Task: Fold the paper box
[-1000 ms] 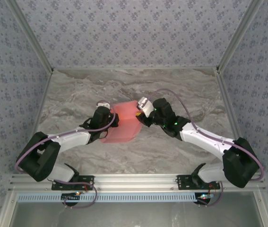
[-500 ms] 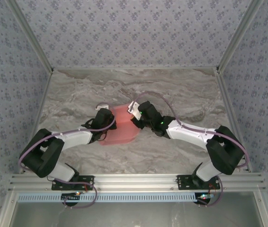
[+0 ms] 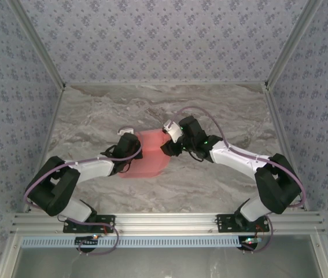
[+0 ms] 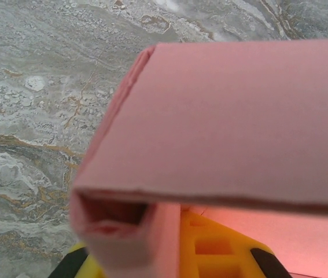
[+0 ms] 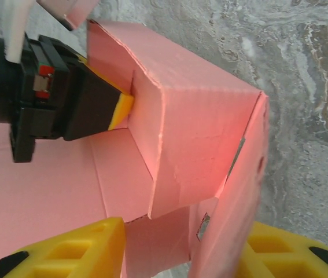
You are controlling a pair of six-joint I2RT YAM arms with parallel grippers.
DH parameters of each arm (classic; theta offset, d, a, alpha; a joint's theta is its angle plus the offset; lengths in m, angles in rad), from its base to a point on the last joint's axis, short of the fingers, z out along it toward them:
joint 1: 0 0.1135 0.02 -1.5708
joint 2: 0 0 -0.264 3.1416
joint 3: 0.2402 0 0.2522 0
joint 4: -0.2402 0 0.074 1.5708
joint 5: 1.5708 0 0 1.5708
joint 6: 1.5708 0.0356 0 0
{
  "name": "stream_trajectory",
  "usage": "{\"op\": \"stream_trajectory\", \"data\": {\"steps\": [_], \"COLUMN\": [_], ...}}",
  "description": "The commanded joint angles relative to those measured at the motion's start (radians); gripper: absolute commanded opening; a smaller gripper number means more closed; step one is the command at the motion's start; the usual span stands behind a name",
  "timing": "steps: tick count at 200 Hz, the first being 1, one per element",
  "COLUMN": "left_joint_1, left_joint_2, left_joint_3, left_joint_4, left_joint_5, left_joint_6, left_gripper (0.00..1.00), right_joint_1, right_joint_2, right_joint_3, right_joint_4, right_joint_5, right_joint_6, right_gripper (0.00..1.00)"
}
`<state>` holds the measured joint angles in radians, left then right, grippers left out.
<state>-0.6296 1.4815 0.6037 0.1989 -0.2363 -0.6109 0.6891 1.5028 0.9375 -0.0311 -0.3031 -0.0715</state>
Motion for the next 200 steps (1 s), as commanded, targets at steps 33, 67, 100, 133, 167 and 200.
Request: {"op": "stream_trajectory", "data": {"steps": [33, 67, 100, 133, 167, 200], "left_joint_1": [-0.025, -0.026, -0.027, -0.029, -0.029, -0.030], "left_joint_2": [0.016, 0.019, 0.024, 0.030, 0.037, 0.044], "left_joint_3": [0.044, 0.050, 0.056, 0.057, 0.060, 0.062], "left_joint_4": [0.040, 0.040, 0.026, 0.032, 0.030, 0.032], "left_joint_5": [0.003, 0.002, 0.001, 0.002, 0.002, -0.003], "left_joint_6": [0.037, 0.038, 0.039, 0.039, 0.041, 0.043], "left_gripper": [0.01, 0.01, 0.01, 0.01, 0.01, 0.01], "right_joint_1": [-0.035, -0.045, -0.044, -0.048, -0.054, -0.053], "right_joint_2": [-0.062, -0.066, -0.066, -0.065, -0.072, -0.076], "right_joint_3": [-0.001, -0.006, 0.018, 0.021, 0.026, 0.042], "right_joint_4": [0.053, 0.055, -0.001, -0.020, -0.026, -0.064], "right_joint_5": [-0.353, -0.407, -0.392, -0.415, -0.441, -0.443], "right_joint_6": [0.075, 0.079, 0.071, 0.067, 0.071, 0.046], "right_gripper": [0.49, 0.55, 0.64, 0.64, 0.63, 0.68]}}
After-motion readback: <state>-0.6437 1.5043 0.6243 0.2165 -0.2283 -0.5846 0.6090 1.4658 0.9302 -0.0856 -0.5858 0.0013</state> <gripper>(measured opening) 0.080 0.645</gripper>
